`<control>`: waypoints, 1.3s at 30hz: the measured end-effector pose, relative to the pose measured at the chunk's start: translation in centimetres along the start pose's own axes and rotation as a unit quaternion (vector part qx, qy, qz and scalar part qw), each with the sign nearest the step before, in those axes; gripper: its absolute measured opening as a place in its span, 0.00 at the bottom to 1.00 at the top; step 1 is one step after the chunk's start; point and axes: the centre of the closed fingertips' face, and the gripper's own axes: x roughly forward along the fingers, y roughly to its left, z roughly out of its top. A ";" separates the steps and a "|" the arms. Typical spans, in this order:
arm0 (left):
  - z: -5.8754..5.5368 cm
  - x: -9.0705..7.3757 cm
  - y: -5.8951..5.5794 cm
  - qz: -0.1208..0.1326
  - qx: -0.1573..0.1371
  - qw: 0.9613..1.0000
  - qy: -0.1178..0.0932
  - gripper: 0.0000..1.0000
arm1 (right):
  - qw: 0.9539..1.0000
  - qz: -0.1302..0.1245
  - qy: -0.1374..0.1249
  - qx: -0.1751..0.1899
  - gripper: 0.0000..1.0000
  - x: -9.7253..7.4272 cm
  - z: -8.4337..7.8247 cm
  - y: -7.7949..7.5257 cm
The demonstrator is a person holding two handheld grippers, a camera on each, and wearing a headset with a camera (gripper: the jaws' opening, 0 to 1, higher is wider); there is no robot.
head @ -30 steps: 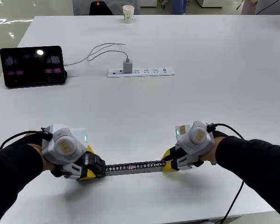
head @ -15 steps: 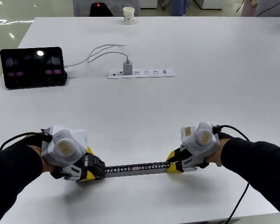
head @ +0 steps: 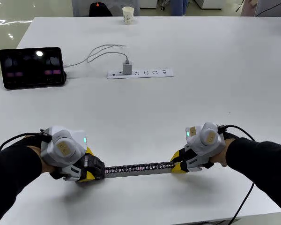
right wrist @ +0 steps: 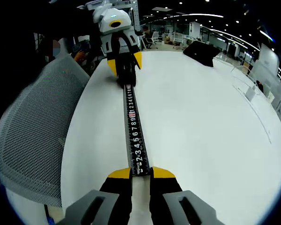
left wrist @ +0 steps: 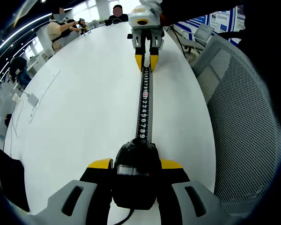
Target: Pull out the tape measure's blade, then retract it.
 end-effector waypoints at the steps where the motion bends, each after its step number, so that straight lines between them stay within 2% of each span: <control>1: 0.0 0.0 0.0 0.000 0.000 1.000 0.000 0.31 | 1.000 -0.001 -0.001 0.001 0.10 -0.1 -0.1 0.0; 32: 0.0 -0.1 0.0 0.001 0.001 1.000 0.001 0.31 | 1.000 -0.010 0.008 0.012 0.09 -1.8 -2.1 -0.4; 39: 0.0 -0.2 0.0 0.001 0.002 1.000 0.001 0.31 | 1.000 -0.010 0.008 0.013 0.09 -1.9 -2.2 -0.4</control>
